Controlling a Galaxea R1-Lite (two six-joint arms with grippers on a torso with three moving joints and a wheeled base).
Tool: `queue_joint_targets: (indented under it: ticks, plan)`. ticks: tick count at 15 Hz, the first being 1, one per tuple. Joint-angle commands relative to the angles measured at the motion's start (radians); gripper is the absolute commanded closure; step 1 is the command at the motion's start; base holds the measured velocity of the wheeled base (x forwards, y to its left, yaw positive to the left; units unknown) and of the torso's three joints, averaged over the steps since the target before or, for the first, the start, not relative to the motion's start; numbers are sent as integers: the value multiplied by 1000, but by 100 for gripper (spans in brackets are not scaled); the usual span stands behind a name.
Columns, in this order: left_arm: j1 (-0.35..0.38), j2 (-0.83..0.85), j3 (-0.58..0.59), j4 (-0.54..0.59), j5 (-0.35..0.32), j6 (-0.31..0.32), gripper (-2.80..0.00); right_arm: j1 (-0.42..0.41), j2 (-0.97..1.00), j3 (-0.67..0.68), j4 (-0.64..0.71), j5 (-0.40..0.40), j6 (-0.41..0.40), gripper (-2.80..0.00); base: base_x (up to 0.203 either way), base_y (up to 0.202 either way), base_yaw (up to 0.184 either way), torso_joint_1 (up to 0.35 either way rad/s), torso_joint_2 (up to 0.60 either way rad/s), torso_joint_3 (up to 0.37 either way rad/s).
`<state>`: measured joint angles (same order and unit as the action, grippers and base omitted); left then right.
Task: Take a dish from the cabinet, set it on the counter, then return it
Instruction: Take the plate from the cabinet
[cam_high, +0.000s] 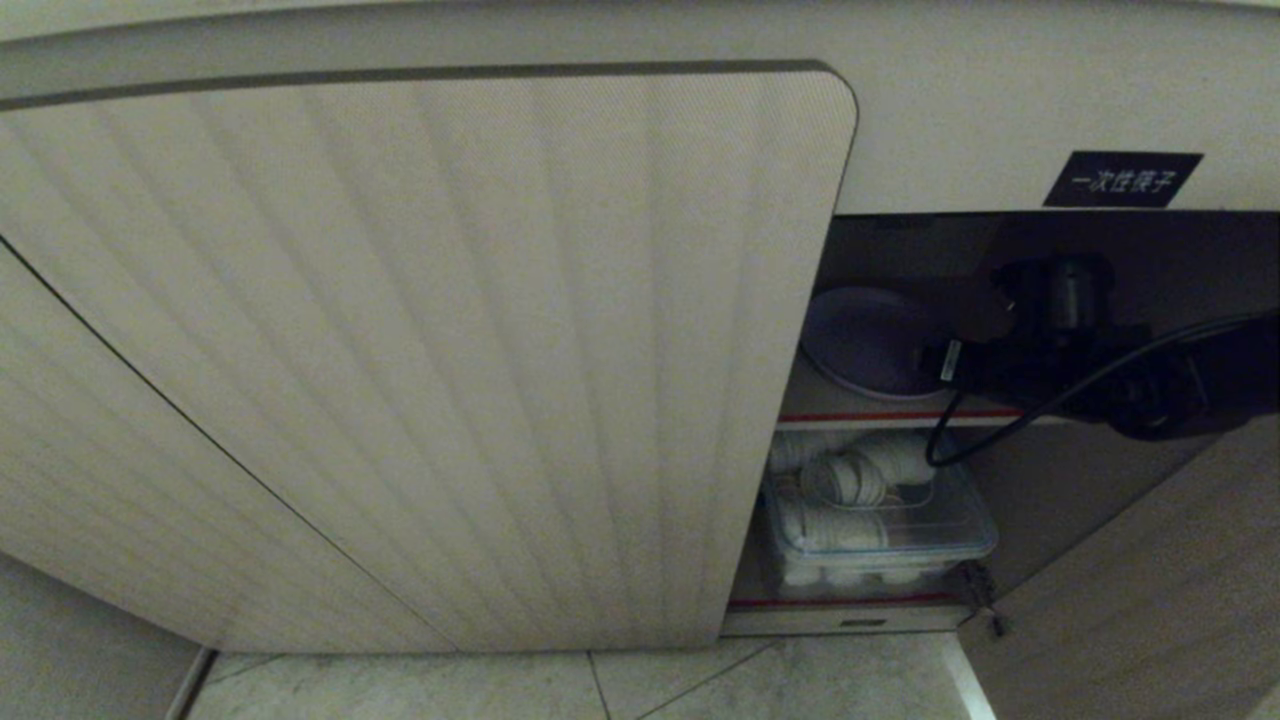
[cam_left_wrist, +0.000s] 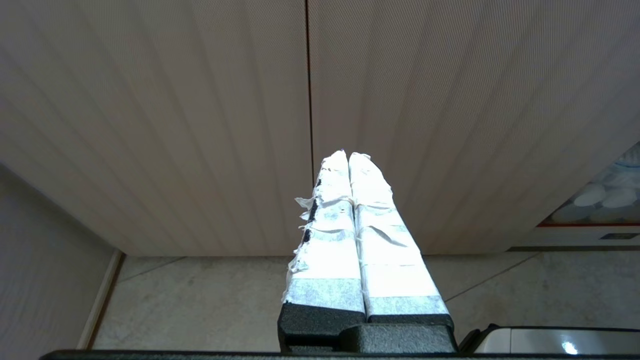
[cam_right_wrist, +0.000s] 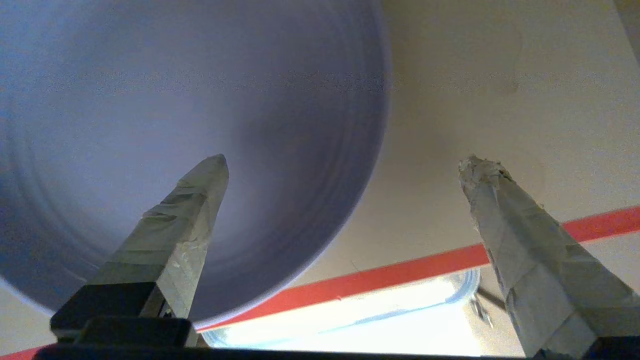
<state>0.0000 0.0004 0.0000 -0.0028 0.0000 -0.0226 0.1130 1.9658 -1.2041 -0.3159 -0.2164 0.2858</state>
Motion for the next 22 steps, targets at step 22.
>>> queue_joint_targets:
  ticks: [22]
  plan:
    - [0,0,0,0,0,0,0,0,27,-54,75,-8,84,-280,0,0,0,0,0,0]
